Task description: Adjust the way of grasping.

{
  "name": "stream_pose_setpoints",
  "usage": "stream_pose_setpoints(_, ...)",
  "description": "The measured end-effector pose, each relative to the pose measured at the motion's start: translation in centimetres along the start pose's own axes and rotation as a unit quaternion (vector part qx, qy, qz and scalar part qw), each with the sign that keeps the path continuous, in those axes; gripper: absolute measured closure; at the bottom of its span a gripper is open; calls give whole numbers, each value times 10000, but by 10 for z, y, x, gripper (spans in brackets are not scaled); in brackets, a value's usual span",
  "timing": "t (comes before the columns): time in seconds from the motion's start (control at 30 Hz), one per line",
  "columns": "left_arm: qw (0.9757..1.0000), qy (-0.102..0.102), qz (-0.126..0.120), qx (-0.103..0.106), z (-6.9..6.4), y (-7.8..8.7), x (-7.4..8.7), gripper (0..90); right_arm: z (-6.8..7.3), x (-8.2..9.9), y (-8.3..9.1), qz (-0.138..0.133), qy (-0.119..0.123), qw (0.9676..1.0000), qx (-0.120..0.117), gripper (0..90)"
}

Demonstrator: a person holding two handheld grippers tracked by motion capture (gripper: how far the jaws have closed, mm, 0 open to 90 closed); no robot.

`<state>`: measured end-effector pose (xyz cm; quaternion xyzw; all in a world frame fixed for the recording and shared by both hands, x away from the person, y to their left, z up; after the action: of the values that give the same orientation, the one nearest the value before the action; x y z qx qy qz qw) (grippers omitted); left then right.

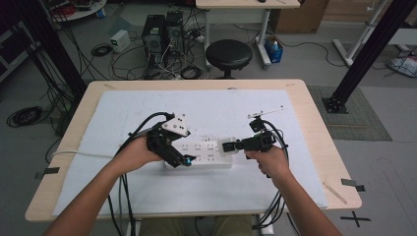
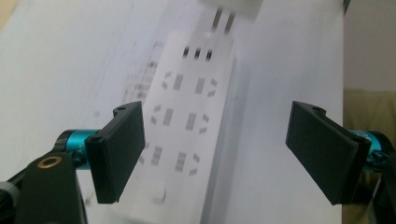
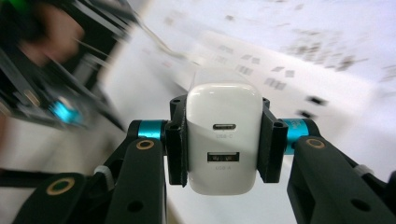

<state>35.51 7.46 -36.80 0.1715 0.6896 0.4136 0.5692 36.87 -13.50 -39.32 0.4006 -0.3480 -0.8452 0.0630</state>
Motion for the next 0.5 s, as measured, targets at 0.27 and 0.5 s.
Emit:
stream_pose_setpoints(0.27, 9968, 486, 543, -335, 23, 28, 35, 198, -8, 8, 23, 567, 1490, 9831, 900, 618)
stream_pose_setpoints(0.5, 9928, 869, 699, -441, 41, 51, 50, 198, -13, 15, 46, 1280, 2405, 9485, 1618, 618)
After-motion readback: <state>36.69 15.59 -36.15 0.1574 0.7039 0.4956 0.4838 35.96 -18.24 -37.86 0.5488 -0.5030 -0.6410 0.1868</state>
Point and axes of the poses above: each handheld gripper's, and its own axes: y roughly backward along the jaws, x roughly out of its underside, z roughly to its left, the point moved 7 cm from there along -y, roughly forward along the jaws, and after that the axes turned 8 degrees about y, right-handed, at the moved point
